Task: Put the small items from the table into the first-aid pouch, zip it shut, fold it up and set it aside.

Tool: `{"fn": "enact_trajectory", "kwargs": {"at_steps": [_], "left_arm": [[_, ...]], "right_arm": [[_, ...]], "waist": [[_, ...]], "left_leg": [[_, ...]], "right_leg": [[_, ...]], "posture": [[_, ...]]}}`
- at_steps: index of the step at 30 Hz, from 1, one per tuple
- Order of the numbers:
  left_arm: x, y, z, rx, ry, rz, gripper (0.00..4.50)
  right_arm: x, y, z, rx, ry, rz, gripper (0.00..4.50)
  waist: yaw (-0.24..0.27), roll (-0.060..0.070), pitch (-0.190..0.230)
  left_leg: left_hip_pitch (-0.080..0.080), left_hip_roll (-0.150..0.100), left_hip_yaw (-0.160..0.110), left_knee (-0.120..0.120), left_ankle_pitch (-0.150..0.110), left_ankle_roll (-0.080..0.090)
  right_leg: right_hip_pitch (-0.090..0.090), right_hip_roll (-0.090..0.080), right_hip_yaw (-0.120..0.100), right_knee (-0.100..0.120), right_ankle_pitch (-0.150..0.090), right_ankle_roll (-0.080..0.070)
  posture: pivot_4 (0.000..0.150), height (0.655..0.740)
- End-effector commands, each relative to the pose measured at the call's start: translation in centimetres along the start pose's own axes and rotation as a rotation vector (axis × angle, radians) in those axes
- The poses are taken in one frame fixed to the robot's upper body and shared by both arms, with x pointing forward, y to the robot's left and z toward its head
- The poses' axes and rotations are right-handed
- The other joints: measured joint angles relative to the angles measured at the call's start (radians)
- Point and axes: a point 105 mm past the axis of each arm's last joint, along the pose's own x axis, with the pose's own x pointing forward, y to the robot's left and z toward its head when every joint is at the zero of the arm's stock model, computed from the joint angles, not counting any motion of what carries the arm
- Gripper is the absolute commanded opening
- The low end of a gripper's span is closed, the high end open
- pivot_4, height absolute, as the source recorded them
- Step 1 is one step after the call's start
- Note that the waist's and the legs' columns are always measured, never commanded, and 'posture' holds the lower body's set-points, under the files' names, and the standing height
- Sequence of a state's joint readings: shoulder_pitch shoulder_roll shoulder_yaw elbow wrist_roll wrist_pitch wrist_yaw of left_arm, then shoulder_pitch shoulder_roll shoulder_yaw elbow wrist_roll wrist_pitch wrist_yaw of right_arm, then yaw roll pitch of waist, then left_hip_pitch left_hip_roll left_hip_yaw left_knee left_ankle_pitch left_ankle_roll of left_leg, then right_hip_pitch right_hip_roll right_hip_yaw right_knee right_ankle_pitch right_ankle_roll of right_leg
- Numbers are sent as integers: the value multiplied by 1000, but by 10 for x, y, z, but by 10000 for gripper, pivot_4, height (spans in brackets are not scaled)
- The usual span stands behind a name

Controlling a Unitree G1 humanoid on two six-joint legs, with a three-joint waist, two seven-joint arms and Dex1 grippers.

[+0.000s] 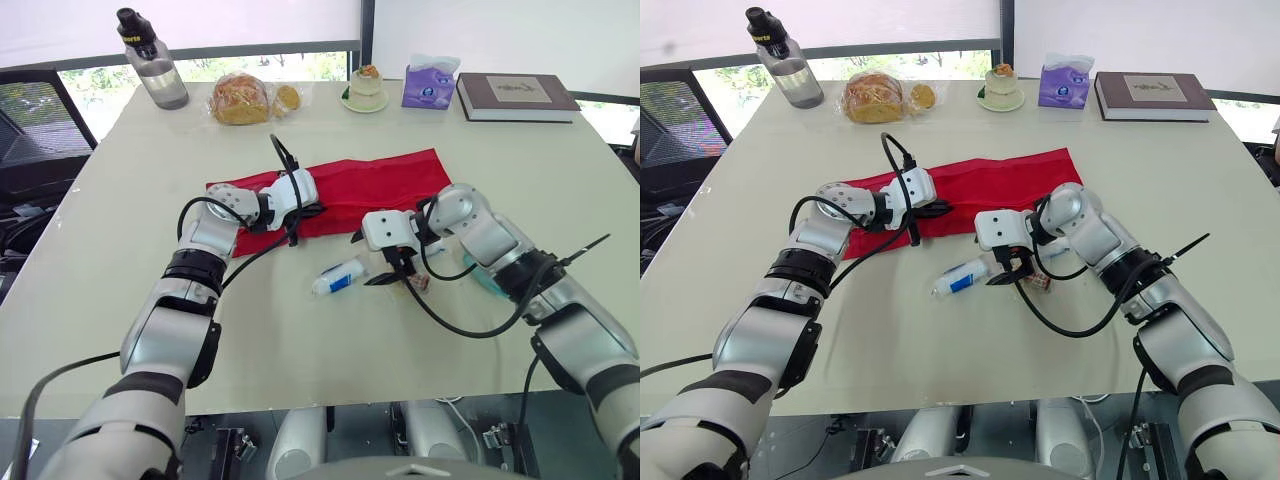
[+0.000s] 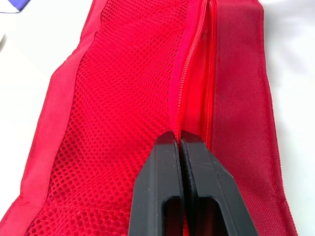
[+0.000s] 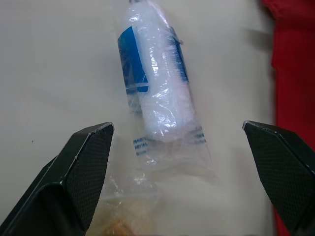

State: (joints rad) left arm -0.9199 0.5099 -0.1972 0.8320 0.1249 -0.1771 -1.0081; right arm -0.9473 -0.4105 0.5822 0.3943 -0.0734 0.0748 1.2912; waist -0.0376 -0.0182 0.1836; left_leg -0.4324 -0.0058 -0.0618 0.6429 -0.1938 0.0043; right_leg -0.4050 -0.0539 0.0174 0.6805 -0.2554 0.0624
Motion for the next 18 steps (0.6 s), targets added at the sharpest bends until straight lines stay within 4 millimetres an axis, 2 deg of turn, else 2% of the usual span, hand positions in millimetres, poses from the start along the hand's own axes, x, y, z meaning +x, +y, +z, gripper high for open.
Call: {"fn": "enact_trajectory", "kwargs": {"at_steps": [1,2,3,4,5,11,15,18], "left_arm": [[-4,7,11,24,-40,35,379],[-4,7,11,23,-40,35,0],[-4,6,11,23,-40,35,0],[-4,6,11,21,-40,36,0],[-4,6,10,20,-40,36,0],[0,4,9,11,-41,34,0],[1,3,10,11,-45,31,0],[2,3,11,9,-51,32,0]], "right_arm": [[-4,-4,12,-71,12,13,45000],[-3,-3,12,-70,9,17,39259],[-2,-2,14,-69,3,19,38036],[-2,-1,15,-68,-5,18,31874],[-1,-1,16,-69,-9,18,28763],[-7,3,13,-59,-9,5,723],[-12,2,15,-17,-40,-31,282],[-21,-6,19,69,-83,-119,282]], "waist": [[0,0,0],[0,0,0],[0,0,0],[-1,0,0],[-1,0,0],[-1,0,0],[0,0,0],[0,0,0]], "left_leg": [[0,0,0,0,0,0],[0,0,0,0,0,0],[0,0,0,0,0,0],[0,0,0,0,0,0],[0,0,0,0,0,0],[0,0,0,0,0,0],[0,0,0,0,0,0],[0,0,0,0,0,0]], "right_leg": [[0,0,0,0,0,0],[0,0,0,0,0,0],[0,0,0,0,0,0],[0,0,0,0,0,0],[0,0,0,0,0,0],[0,0,0,0,0,0],[0,0,0,0,0,0],[0,0,0,0,0,0]], "posture": [[1500,7400],[1500,7400],[1500,7400],[1500,7400],[1500,7400],[1500,7400],[1500,7400],[1500,7400]]}}
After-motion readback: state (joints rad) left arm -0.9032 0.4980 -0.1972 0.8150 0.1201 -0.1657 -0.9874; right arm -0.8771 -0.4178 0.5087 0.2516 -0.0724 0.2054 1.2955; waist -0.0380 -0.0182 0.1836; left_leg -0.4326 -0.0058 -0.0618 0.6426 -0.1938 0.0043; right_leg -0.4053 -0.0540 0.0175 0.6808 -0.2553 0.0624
